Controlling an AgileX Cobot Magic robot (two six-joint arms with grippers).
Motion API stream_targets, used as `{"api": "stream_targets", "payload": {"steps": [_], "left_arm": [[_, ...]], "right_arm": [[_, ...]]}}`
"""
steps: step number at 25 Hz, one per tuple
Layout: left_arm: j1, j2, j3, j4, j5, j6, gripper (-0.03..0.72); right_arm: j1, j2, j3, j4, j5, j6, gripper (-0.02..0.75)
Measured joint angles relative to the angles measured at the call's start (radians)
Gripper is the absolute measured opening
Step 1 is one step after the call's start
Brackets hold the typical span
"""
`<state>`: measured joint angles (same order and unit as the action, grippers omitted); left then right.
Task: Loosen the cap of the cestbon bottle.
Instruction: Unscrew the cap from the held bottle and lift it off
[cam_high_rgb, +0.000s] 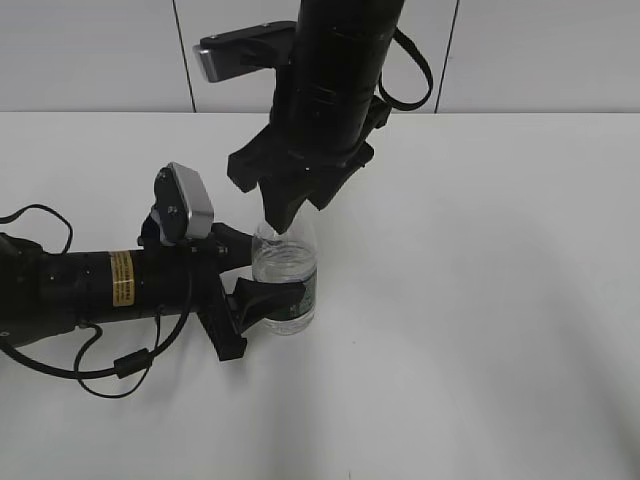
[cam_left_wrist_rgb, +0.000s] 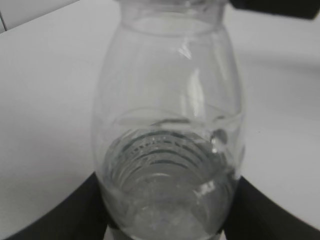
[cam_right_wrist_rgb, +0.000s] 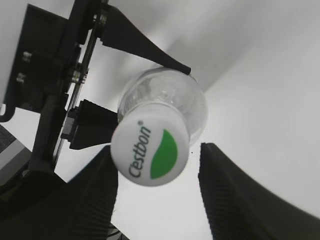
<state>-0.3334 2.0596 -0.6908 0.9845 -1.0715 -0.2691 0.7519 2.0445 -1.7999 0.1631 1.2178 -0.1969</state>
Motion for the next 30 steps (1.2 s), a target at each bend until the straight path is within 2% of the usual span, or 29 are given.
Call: {"api": "stream_targets", "payload": {"steps": [19, 25, 30], "left_arm": [[0.0, 0.0, 0.0, 0.0, 0.001, 0.0, 0.391], [0.0, 0.0, 0.0, 0.0, 0.001, 0.0, 0.391], [0.0, 0.0, 0.0, 0.0, 0.001, 0.0, 0.391]], "right_arm": [[0.0, -0.028, -0.039, 0.008, 0.003, -0.002, 0.404], [0.0, -0.025, -0.039, 0.009, 0.003, -0.002, 0.354], [0.0, -0.011, -0.039, 0.023, 0.003, -0.002, 0.348]]}}
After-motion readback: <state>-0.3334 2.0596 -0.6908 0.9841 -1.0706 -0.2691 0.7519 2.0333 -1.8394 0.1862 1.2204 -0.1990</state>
